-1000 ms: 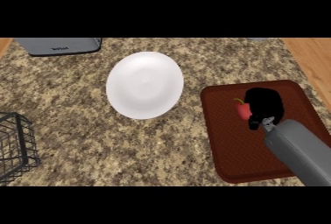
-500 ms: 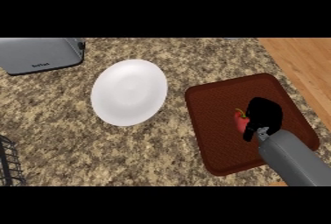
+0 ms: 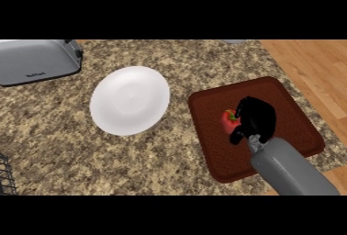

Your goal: Pick the bell pepper from the tray and place it in the plate

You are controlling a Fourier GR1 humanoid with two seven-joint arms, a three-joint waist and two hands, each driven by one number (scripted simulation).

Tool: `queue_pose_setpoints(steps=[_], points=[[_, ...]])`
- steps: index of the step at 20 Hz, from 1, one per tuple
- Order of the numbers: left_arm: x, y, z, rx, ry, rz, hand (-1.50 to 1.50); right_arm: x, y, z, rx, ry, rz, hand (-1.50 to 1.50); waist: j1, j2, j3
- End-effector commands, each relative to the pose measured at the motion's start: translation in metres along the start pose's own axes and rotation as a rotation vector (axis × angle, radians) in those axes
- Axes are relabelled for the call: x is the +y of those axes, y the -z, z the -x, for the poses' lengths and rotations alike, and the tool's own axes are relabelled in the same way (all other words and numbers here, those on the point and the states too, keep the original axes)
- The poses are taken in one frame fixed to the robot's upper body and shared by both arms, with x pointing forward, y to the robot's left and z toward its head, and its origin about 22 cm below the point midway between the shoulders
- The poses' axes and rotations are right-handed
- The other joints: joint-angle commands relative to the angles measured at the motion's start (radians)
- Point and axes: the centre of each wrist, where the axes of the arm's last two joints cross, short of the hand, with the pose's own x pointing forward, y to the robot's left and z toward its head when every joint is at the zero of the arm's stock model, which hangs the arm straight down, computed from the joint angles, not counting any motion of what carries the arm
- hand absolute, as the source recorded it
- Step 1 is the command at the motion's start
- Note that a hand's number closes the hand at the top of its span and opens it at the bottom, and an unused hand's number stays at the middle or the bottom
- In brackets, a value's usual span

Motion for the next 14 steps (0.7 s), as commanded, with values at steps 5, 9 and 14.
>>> queue_pose_setpoints(steps=[5, 9, 14], points=[[-0.027, 0.052, -0.121, -0.618, -0.076, 0.062, 0.0, -0.047, -0.054, -0.069, -0.209, 0.323, 0.169, 1.5, -0.009, 0.005, 0.008], [-0.034, 0.056, -0.134, -0.666, -0.087, 0.077, 0.0, -0.064, -0.072, -0.088, -0.266, 0.39, 0.214, 1.5, 0.005, 0.023, 0.006], [-0.054, 0.06, -0.177, -0.803, -0.106, 0.135, 0.0, -0.069, -0.097, -0.113, -0.249, 0.434, 0.251, 1.5, 0.075, 0.06, 0.007]])
